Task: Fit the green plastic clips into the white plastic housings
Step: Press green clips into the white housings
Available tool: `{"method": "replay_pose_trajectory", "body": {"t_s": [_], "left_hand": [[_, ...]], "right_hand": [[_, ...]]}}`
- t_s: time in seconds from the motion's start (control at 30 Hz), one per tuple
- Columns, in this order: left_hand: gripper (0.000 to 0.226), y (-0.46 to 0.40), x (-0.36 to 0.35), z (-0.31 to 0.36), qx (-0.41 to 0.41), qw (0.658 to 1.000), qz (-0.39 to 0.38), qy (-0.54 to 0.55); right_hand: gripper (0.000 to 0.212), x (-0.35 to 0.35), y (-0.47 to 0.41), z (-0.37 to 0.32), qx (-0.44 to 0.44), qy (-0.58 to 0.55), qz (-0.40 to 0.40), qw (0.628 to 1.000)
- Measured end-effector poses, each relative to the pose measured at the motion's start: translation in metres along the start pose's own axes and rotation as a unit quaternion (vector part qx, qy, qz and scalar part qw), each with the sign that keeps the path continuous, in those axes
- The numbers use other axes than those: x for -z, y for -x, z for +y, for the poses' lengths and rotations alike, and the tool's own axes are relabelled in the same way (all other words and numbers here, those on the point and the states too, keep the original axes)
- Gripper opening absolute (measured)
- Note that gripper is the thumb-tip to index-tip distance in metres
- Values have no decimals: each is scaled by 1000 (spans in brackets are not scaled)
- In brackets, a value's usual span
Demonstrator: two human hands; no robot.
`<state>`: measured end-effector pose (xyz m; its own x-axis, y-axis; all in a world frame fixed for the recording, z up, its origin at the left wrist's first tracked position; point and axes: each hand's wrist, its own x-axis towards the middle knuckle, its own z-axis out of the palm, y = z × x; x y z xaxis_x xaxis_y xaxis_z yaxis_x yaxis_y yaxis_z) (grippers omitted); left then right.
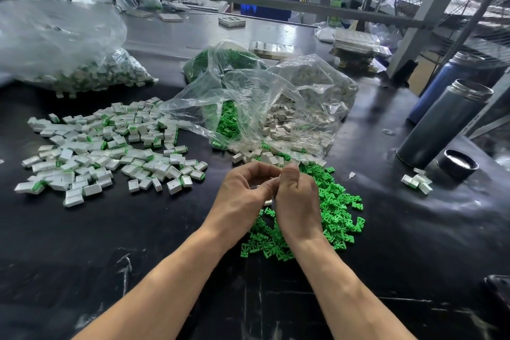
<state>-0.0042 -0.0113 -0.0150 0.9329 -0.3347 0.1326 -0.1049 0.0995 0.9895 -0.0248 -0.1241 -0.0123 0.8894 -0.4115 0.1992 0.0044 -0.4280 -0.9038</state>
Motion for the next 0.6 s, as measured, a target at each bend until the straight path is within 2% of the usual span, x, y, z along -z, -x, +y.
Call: {"method": "replay_pose_trajectory", "body": {"t_s": [0.3,0.5,0.6], "left_hand": [[4,0,0,2,7,1000,11,1],[6,1,3,7,4,999,36,11],[6,-2,7,9,-4,998,70,-3]], "right_hand": [[69,-2,1,-1,-7,-4,6,1000],[73,0,2,1,-32,-71,-17,997],[57,8,-1,3,-18,-81,8,997]]}}
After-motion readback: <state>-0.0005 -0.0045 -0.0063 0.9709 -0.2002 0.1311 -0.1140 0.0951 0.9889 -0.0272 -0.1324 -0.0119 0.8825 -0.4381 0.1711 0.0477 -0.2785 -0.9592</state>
